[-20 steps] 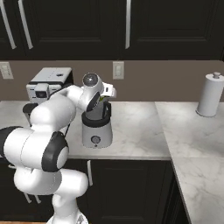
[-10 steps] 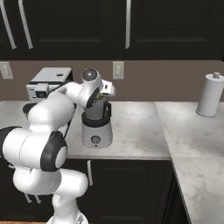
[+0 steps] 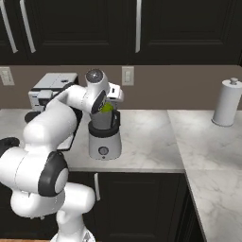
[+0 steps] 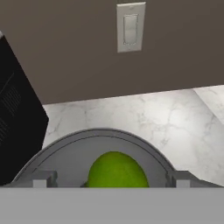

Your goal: Grab the limes from the fridge, place them in the blender, close the lid, and turn on the blender to create a marinade.

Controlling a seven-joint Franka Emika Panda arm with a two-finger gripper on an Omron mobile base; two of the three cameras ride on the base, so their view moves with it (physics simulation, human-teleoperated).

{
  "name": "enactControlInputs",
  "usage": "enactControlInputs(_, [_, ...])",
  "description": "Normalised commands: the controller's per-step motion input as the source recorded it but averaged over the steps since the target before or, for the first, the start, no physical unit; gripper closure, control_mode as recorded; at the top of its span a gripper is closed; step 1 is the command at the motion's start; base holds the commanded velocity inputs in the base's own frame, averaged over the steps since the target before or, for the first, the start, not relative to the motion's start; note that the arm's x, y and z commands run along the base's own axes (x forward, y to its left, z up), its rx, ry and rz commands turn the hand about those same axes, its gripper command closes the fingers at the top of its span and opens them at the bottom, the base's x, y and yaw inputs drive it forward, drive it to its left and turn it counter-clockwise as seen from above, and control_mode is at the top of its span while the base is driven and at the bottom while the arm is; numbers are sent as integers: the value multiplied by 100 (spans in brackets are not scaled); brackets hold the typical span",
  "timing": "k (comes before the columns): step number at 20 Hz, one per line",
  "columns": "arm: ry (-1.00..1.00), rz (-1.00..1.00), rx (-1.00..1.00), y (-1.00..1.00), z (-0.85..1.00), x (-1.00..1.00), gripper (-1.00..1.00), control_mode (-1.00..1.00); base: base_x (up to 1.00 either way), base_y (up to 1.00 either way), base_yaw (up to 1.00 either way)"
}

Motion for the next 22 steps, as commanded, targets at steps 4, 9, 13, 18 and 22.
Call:
enactControlInputs(4, [0, 0, 0, 4, 0, -35, -100, -100, 0, 0, 0])
enactControlInputs(9, [0, 0, 0, 2, 1, -82, -100, -100, 0, 0, 0])
enactControlInputs(13, [0, 0, 0, 5, 0, -97, -100, -100, 0, 0, 0])
enactControlInputs(18, [0, 0, -1, 18, 0, -98, -100, -100, 0, 0, 0])
enactControlInputs(22, [0, 0, -5, 43, -8, -75, -100, -100, 0, 0, 0])
